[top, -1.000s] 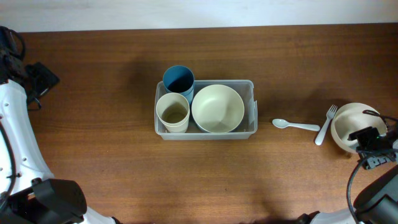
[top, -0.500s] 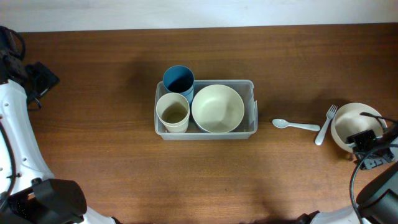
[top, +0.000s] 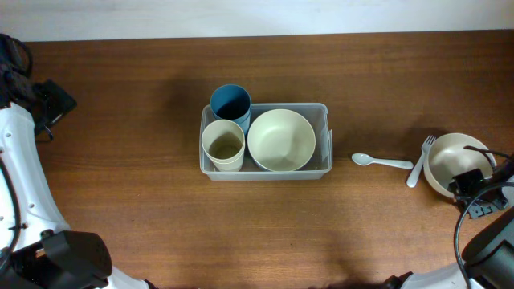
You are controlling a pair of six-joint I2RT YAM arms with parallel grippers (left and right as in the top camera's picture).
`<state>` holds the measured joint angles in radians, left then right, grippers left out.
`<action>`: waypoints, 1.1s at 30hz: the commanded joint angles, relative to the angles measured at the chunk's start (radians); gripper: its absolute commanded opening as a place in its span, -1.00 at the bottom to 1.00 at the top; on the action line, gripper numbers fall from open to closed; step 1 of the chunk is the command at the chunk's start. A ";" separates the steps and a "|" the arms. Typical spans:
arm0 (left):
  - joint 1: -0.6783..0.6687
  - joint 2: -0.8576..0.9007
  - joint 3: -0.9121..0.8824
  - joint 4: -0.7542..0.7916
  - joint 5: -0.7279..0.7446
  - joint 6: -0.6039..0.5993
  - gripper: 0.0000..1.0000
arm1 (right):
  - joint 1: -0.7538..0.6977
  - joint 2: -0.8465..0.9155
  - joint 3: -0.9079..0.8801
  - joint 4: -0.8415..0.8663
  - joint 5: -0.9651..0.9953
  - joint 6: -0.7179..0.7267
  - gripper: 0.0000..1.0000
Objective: Pack container
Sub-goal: 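Grasp the second cream bowl's rim with the right gripper and lift, then carry the cream bowl left and stack it into the container bowls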
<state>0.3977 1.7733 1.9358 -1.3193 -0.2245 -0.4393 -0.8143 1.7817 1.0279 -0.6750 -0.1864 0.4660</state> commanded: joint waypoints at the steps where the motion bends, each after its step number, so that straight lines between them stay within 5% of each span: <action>1: 0.003 0.006 0.015 0.002 0.000 -0.013 1.00 | 0.009 0.005 -0.007 0.003 -0.026 0.000 -0.51; 13: 0.003 0.006 0.015 0.002 0.000 -0.013 1.00 | 0.009 0.005 0.025 -0.007 -0.137 0.000 -0.85; 25: 0.003 0.006 0.015 0.002 0.000 -0.013 1.00 | 0.009 0.004 0.178 -0.124 -0.170 0.000 -0.88; 33: 0.003 0.006 0.015 0.002 0.000 -0.013 1.00 | 0.015 0.003 0.290 -0.157 -0.586 -0.110 -0.87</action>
<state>0.3977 1.7733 1.9358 -1.3190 -0.2245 -0.4393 -0.8131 1.7855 1.2709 -0.8307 -0.5098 0.4332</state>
